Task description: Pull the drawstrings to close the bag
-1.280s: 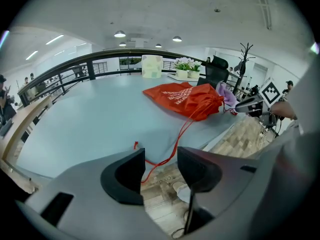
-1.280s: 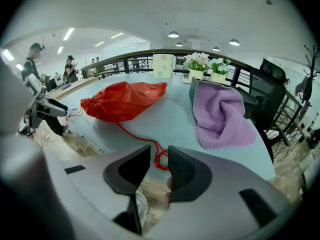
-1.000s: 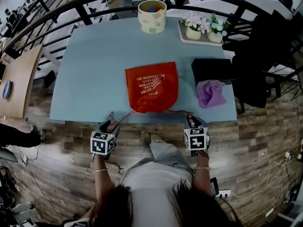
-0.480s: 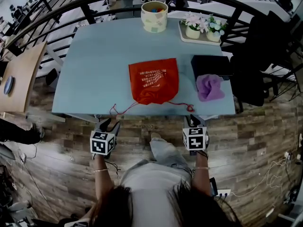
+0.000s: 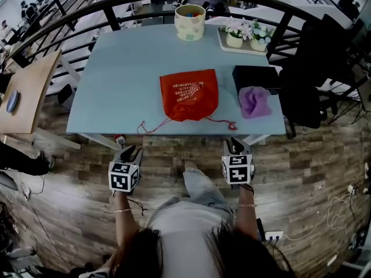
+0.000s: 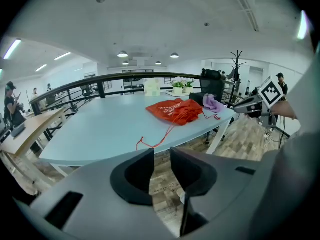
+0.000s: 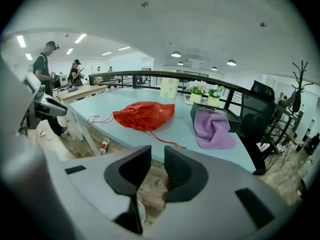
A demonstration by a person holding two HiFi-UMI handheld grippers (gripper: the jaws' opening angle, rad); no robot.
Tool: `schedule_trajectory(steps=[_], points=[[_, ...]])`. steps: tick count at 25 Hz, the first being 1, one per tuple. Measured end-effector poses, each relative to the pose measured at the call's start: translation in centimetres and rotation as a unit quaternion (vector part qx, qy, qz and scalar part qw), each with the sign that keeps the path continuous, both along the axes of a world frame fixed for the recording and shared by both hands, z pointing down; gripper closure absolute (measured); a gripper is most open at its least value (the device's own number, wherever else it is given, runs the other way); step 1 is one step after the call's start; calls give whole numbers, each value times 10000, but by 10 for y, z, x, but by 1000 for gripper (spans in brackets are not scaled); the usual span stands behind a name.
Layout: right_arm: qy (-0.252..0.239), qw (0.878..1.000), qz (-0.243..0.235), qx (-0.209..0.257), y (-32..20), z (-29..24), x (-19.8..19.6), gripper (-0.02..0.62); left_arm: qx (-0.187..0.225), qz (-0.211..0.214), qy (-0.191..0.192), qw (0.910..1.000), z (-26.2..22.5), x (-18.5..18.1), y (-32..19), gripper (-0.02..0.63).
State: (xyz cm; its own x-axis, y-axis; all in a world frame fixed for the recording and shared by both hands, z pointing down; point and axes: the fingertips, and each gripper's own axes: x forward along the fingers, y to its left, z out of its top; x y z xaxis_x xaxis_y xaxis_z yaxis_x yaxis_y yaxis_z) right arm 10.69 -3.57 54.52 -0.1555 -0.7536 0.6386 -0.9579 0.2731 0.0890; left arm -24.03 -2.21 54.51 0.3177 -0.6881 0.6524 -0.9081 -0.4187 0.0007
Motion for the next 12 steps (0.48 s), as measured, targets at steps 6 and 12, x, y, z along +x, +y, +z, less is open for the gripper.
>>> schedule_trajectory(steps=[6,12], points=[[12,9996,-3,271,17,-19,-4,509,339,-23,-16,9994,-20,2,16,518],[-18,9983,-63,576,36,-39,-14,523,639,-42,-12,9979,-38,4,35,541]])
